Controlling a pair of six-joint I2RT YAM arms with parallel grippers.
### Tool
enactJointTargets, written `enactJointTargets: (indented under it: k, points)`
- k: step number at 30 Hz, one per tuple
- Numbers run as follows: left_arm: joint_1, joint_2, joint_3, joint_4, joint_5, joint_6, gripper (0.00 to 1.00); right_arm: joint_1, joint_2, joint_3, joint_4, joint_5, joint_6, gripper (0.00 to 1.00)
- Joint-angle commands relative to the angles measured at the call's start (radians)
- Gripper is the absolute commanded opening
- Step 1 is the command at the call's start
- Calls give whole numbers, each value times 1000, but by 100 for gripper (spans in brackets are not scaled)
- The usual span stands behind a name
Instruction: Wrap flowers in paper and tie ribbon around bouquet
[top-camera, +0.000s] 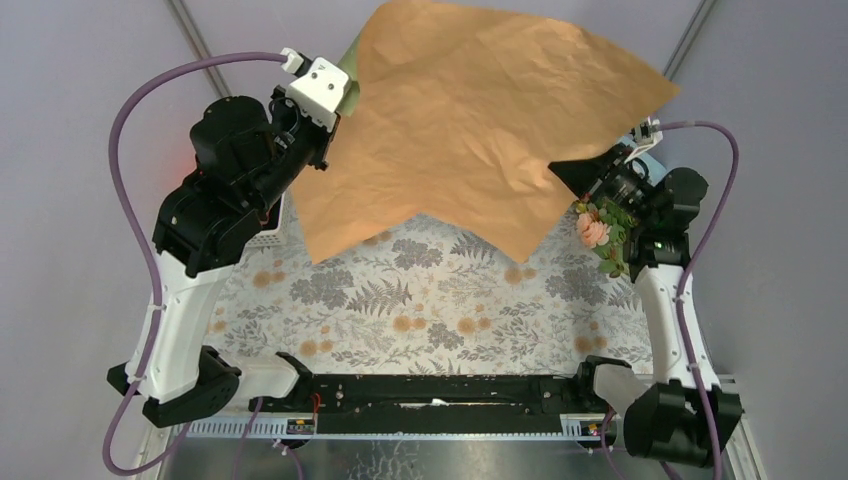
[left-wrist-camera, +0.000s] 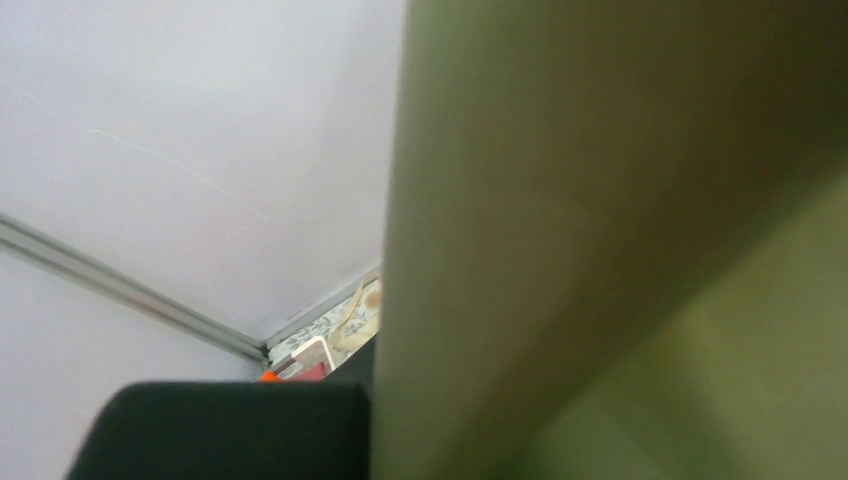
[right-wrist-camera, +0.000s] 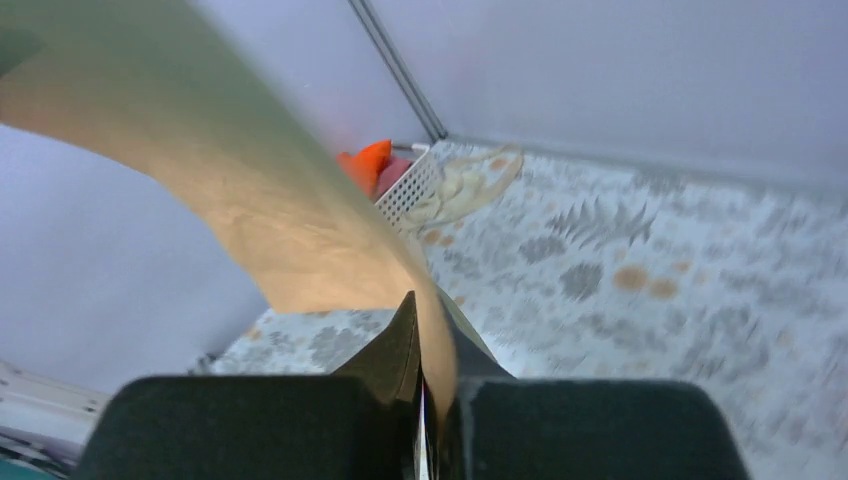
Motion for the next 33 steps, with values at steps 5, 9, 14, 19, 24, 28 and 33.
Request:
enactJointTargets:
  k: [5,9,14,19,24,28,33]
  points:
    - [7,8,-43,48,-143,91,0,7,-183,123,-918,105,-96,0]
    - [31,105,-97,85,-97,110,0,7,-103,81,-939,108,-93,0]
    - [162,285,-93,141,0,78,0,11,49,19,-793,198,-35,0]
    - [204,423,-181,231,42,80,0,95,160,-23,-748,379,-69,0]
    - [255,563,-223,291,69,48,0,145,320,-27,-732,441,-100,0]
    - [302,682,-200,309,78,41,0,197,392,-36,-701,492,-102,0]
    - [317,785,-191,317,150,39,0,205,460,-20,-730,557,-127,2]
